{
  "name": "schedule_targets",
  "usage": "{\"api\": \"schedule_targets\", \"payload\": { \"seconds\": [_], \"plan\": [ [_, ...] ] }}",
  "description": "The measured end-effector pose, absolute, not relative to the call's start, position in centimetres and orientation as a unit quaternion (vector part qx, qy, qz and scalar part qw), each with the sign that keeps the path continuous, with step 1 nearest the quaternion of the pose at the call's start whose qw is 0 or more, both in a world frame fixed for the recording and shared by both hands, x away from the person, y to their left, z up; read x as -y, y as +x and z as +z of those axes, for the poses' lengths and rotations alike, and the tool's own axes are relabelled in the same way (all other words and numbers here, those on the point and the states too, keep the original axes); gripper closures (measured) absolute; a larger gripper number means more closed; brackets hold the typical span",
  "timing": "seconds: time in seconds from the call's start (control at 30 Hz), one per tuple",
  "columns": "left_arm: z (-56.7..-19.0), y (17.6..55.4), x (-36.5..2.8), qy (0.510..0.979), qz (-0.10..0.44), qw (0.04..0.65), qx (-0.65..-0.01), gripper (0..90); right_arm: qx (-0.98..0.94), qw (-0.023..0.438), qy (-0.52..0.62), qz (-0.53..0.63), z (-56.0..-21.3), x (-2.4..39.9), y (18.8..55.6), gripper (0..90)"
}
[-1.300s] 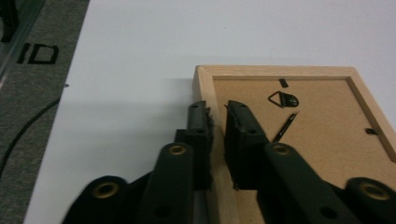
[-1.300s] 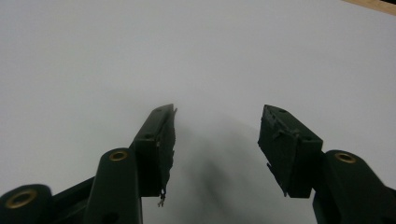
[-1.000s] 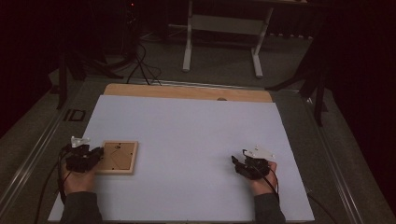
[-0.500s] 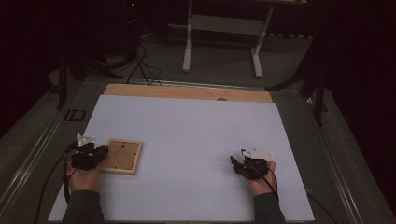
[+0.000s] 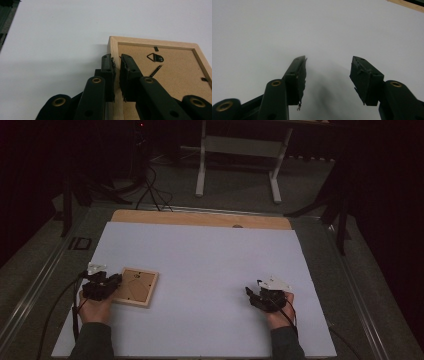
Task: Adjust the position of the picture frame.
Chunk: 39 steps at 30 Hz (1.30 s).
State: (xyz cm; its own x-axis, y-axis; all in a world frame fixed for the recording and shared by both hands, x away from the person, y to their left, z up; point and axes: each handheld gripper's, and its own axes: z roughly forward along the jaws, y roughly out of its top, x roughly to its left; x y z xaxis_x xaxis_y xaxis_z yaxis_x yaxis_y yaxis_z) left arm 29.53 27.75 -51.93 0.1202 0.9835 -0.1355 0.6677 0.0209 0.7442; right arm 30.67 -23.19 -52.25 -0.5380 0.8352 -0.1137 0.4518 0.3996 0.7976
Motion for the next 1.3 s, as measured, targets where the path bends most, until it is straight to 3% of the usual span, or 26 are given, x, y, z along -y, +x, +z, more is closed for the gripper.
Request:
{"api": "schedule_targets", "payload": {
  "seconds": [0.9, 1.3],
  "plan": [
    [-52.1, 31.2, -23.0, 0.709, 0.211, 0.368, -0.563, 81.6, -0.794, 0.259, 0.403, 0.376, -52.2, 22.8, 30.8, 45.7],
    [-52.3, 32.7, -18.6, 0.733, 0.201, 0.389, -0.521, 81.1, -0.792, 0.259, 0.403, 0.379, -52.2, 22.8, 30.8, 45.9]
  ]
}}
